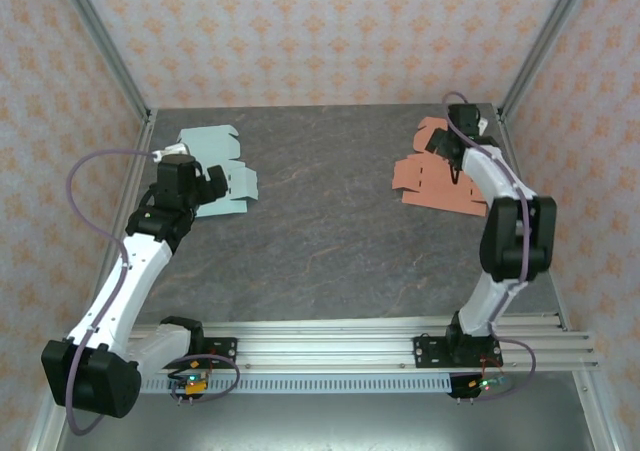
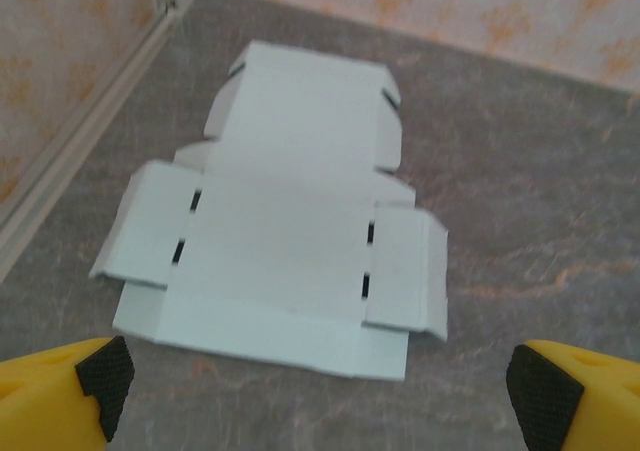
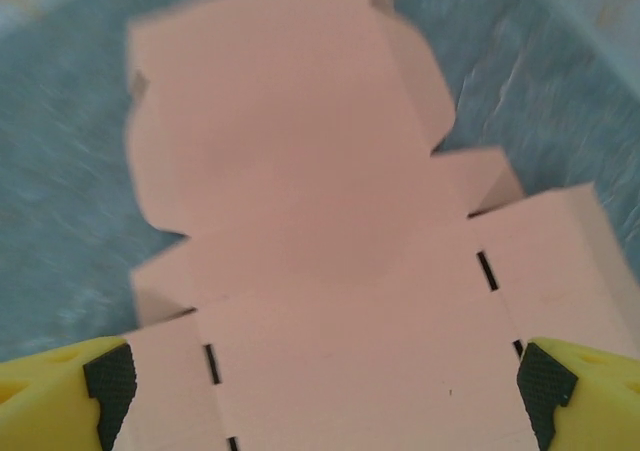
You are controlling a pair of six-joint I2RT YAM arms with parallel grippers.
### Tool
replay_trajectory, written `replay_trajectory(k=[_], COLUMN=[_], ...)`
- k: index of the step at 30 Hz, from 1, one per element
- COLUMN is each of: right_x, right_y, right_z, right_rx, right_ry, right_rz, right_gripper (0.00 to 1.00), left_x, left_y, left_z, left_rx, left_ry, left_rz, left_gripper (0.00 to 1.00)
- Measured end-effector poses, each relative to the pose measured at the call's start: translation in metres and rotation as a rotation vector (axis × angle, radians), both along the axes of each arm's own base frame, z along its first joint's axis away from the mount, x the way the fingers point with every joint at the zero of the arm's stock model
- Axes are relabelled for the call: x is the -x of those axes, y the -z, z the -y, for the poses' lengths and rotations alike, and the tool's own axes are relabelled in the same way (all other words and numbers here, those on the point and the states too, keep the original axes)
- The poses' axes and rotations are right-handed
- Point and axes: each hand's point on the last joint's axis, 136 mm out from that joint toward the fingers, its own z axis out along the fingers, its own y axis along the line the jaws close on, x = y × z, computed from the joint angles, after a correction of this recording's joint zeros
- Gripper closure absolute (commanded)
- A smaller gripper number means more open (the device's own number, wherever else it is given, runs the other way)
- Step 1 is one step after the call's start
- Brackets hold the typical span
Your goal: Fold the paper box
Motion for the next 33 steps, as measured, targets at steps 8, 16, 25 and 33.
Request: replay_trajectory(k=[8,16,25,33], right_x=[-0.01,0.002,0.069,0.095], right_y=[0.077,0.095,0.071,0.0], right_z=[-0.028,-0.094,-0.21,-0.192], right_rx=[-0.117,-0.269,-0.523,-0.495], right_ry=[-0.109,-0.278,-0.533,-0.522], right_rz=[-0.225,-0.279,-0.296,-0.145], right_gripper=[0.01,0.01,0.01,0.01], left_x=[0.02,0.018,0.017,0.006], left_y=[0.001,0.012,0.033,0.041], left_z=[-0.002,0.004,0.016,0.056], left_rx=[0.009,0.045,0.126,0.23], left_ry=[-0.005,0.004,0.026,0.147], left_rz=[0.008,-0.029,-0.075,-0.085], left_gripper=[0.0,0.0,0.0,0.0])
